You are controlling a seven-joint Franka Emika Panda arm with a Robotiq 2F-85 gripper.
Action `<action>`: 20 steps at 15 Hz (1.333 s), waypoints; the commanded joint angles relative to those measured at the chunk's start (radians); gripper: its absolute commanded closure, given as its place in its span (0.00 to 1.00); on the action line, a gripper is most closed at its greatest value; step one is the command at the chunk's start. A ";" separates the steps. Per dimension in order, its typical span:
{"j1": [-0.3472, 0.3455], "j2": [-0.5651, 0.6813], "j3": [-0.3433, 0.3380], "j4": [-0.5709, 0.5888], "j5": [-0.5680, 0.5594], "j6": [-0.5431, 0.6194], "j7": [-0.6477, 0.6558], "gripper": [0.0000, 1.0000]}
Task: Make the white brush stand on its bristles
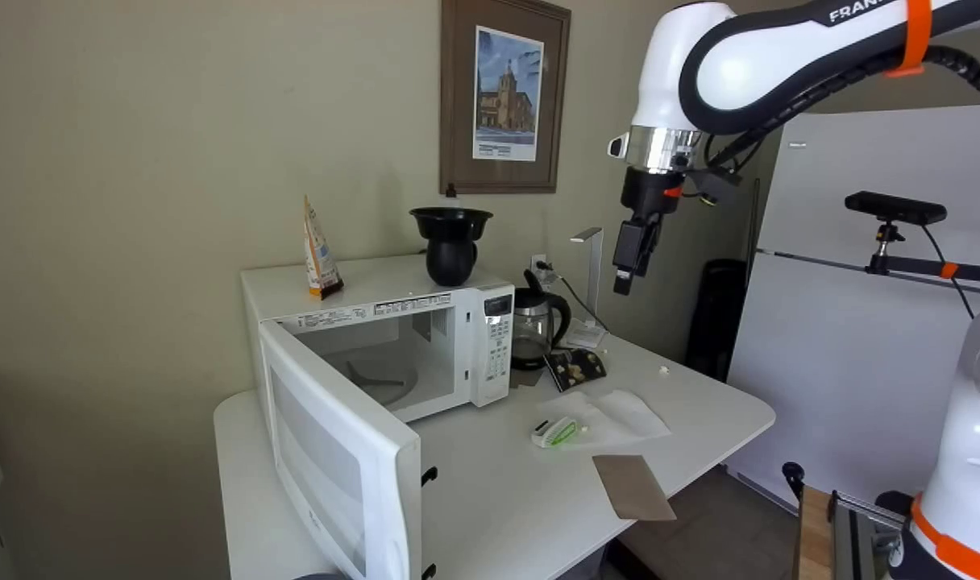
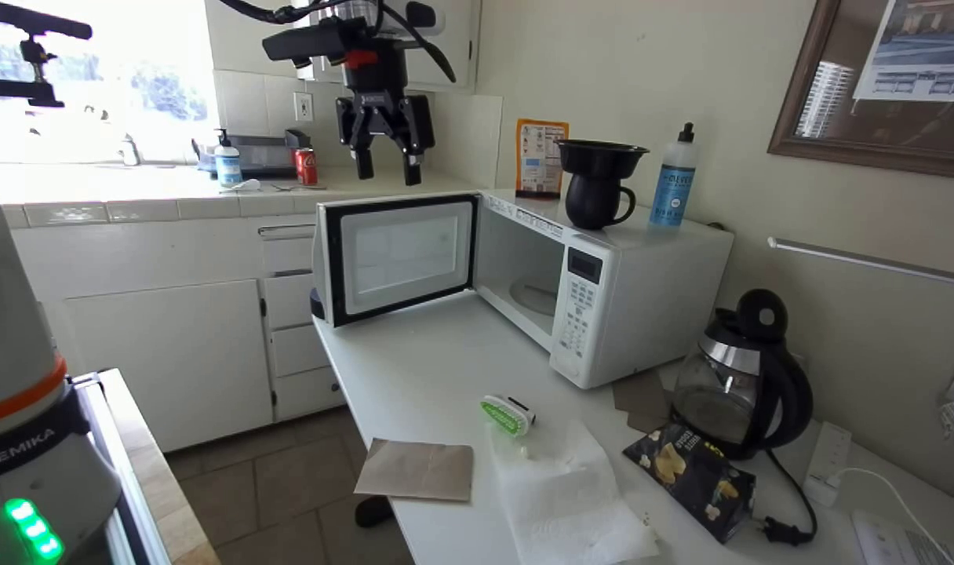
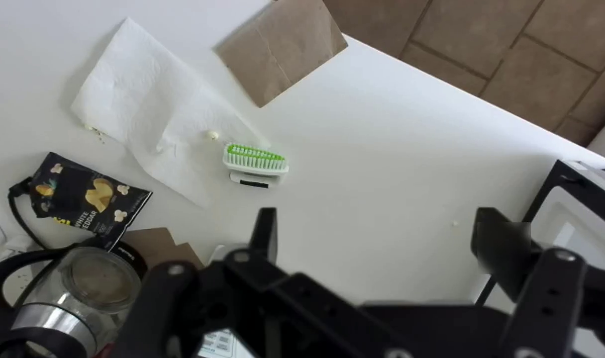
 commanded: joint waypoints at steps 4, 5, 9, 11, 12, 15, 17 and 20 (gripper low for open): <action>-0.013 0.226 -0.084 0.045 0.203 0.183 0.075 0.00; -0.015 0.268 -0.099 0.048 0.236 0.222 0.082 0.00; -0.036 0.476 -0.109 0.070 0.334 0.417 0.175 0.00; -0.044 0.580 -0.089 0.083 0.357 0.521 0.265 0.00; -0.045 0.634 -0.079 0.095 0.350 0.559 0.326 0.00; -0.039 0.773 -0.072 0.156 0.282 0.588 0.536 0.00; -0.026 0.840 -0.094 0.210 0.255 0.534 0.645 0.00; -0.024 0.834 -0.097 0.198 0.259 0.532 0.655 0.00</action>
